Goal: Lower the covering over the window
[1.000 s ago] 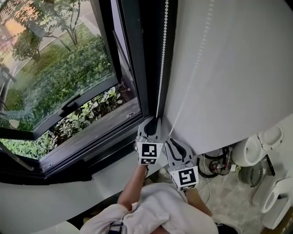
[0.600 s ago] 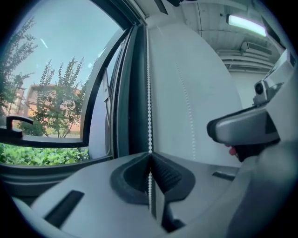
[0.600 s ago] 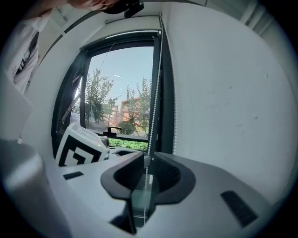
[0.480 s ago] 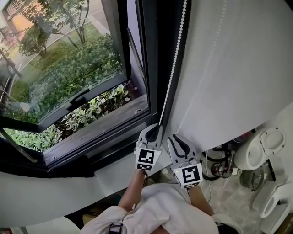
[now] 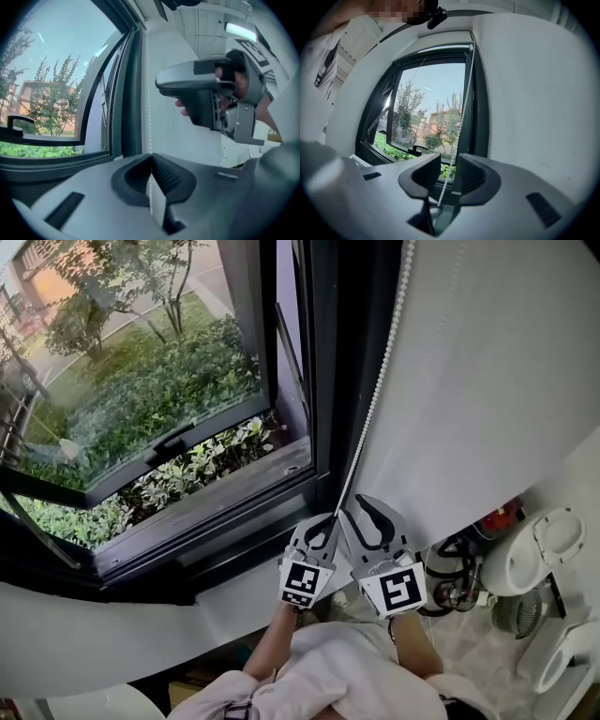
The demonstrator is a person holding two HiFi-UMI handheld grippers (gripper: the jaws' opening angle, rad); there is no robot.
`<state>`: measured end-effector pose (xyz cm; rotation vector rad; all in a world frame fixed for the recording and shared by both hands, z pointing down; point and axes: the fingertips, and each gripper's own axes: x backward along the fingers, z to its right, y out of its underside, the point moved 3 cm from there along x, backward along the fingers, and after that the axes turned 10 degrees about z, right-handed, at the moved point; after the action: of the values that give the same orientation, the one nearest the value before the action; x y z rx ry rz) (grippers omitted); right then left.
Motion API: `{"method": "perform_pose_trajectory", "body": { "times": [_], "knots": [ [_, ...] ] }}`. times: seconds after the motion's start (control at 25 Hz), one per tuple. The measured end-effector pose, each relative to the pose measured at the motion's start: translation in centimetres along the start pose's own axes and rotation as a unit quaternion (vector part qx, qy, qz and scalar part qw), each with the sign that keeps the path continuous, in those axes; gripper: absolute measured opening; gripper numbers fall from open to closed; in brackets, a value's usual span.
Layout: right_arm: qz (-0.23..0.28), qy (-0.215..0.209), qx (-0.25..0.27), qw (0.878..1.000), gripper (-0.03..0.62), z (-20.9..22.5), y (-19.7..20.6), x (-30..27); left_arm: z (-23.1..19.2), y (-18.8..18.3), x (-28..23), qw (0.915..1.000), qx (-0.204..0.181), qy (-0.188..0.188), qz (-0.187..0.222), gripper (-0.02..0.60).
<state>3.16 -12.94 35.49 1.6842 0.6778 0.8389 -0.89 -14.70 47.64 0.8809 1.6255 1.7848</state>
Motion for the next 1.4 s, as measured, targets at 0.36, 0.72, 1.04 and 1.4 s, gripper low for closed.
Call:
{"method": "perform_pose_trajectory", "body": {
  "times": [0.36,0.72,1.04,1.4],
  "knots": [
    [0.033,0.015,-0.004,0.999,0.059,0.9,-2.0,-1.2,2.2,-0.3,1.0,0.9993,0.009,0.034,0.009,0.015],
    [0.039,0.014,-0.037,0.998,-0.002,0.2,-2.0,0.1,3.2,0.0,1.8,0.9985,0.017,0.051,0.013,0.015],
    [0.016,-0.005,-0.068,0.998,-0.003,-1.9,0.4,1.5,4.2,2.7,2.9,0.9977,0.027,0.058,-0.025,0.015],
    [-0.014,-0.025,-0.101,0.994,-0.003,-4.1,4.1,2.4,4.2,6.6,4.4,0.9956,0.045,0.055,-0.061,0.015]
  ]
}}
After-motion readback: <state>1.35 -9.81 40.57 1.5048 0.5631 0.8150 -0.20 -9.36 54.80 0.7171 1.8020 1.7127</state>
